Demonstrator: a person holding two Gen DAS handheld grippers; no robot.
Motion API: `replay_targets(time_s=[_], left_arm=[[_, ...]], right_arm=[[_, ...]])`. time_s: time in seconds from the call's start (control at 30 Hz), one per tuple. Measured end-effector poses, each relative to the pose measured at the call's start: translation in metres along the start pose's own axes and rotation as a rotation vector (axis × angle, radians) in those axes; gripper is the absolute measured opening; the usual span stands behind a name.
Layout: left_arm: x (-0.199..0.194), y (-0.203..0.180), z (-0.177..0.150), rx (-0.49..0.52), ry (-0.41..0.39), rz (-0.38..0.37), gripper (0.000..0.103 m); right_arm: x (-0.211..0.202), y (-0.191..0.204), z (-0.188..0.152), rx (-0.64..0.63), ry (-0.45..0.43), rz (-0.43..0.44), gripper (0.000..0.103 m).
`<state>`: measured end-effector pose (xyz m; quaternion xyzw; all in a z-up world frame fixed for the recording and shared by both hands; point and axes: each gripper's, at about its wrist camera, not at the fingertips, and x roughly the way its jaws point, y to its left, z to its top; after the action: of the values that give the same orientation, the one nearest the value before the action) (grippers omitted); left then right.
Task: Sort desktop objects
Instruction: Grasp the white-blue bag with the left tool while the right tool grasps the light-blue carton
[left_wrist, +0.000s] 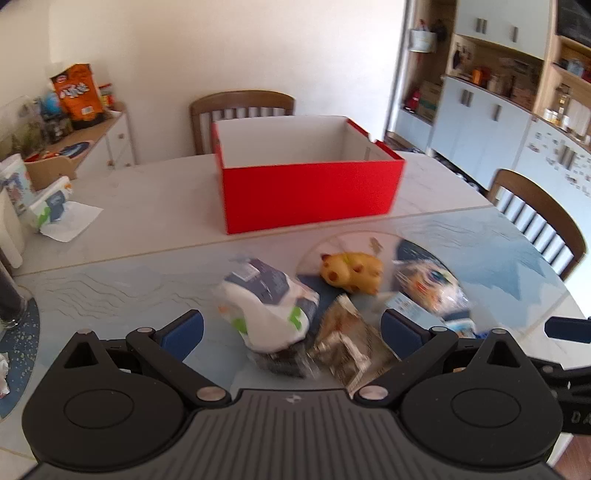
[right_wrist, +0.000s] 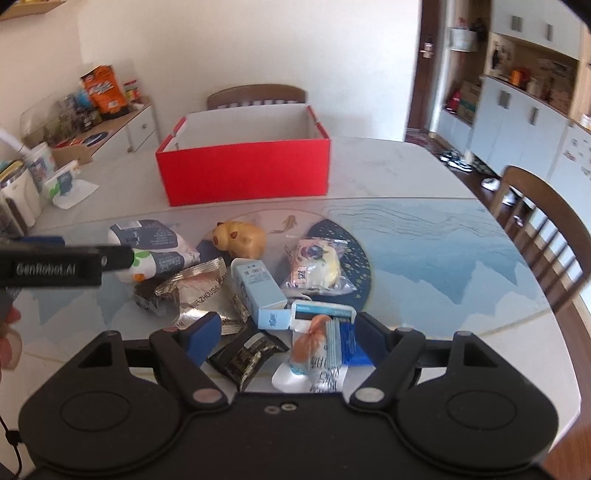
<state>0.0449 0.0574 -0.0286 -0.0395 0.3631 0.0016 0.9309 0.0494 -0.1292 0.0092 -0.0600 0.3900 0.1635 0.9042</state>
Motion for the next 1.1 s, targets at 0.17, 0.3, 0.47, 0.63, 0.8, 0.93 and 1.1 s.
replay_targets(time_s=[0.17,0.3,0.47,0.63,0.8,0.93,1.1], left_arm=[[0.015,-0.006,0.008,0.013,-0.017,0.092,0.103],[0.028,-0.007,0.013,0.005,0.015,0.162,0.102],[0.047,0.003,0.019,0.016,0.037,0.168,0.102],[0.070,0.021,0.022,0.054,0.066,0.143,0.102],[0.085,0.034,0.024,0.054,0.101,0.082,0.096],[0.091,0.036,0.022,0.068,0.120,0.028,0.086],[0.097,0.037,0.019,0.071,0.143,-0.009,0.071]], right_arm=[[0.022,-0.017,0.016,-0.084,0.006,0.083,0.078],[0.038,-0.025,0.023,-0.164,0.028,0.156,0.077],[0.056,-0.018,0.030,-0.251,0.044,0.203,0.077],[0.077,-0.005,0.030,-0.261,0.062,0.184,0.077],[0.093,0.008,0.028,-0.255,0.104,0.160,0.074],[0.108,0.014,0.029,-0.229,0.142,0.141,0.061],[0.119,0.013,0.029,-0.197,0.169,0.112,0.059]])
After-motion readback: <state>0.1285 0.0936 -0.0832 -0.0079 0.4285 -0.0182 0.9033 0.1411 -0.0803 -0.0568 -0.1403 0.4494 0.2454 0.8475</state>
